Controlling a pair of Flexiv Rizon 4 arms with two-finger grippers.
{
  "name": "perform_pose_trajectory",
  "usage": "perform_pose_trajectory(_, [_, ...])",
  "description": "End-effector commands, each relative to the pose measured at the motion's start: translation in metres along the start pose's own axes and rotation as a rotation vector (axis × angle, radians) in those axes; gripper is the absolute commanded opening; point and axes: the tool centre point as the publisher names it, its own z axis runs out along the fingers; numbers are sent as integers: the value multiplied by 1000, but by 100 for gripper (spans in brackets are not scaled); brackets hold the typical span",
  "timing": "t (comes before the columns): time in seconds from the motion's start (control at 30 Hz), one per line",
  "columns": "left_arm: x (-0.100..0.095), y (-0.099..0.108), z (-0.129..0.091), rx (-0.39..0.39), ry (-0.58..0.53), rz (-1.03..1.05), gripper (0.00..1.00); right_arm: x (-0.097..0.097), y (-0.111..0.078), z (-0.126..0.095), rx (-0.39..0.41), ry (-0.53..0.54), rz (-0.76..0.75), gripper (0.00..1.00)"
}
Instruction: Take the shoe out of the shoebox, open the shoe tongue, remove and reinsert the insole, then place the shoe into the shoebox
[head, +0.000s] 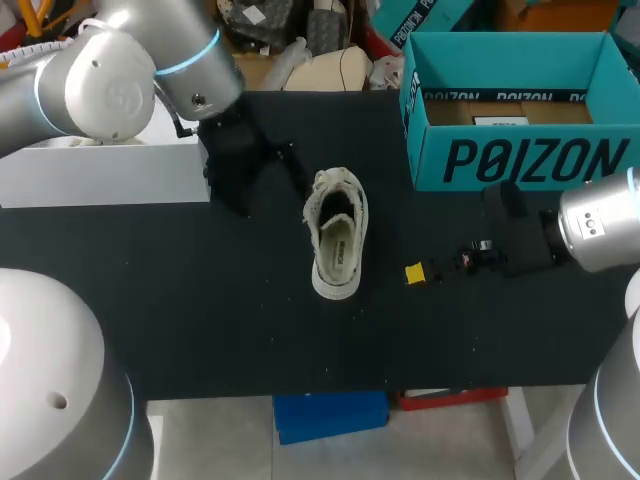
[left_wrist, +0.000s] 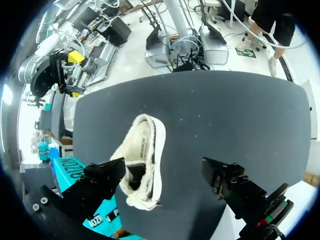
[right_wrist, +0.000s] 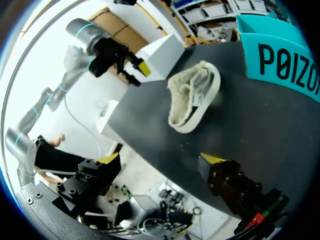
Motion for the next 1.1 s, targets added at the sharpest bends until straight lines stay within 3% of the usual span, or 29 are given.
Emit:
perform_pose_trajectory(0.03, [-5,-2,-8,-76,89,20,100,0,0,1,1,-2,2,100])
perform_pose_trajectory(0.17, [-5,6,-5,-119,150,50,100,0,0,1,1,-2,2,100])
perform_pose_trajectory(0.27, [-6,11,2,-111,159,57,100,0,0,1,1,-2,2,100])
perform_pose_trajectory(0.57, [-6,22,30,-76,198,64,70,0,0,1,1,-2,2,100])
perform_pose_trajectory(1.1, [-20,43,68,-13,237,106,71,0,0,1,1,-2,2,100])
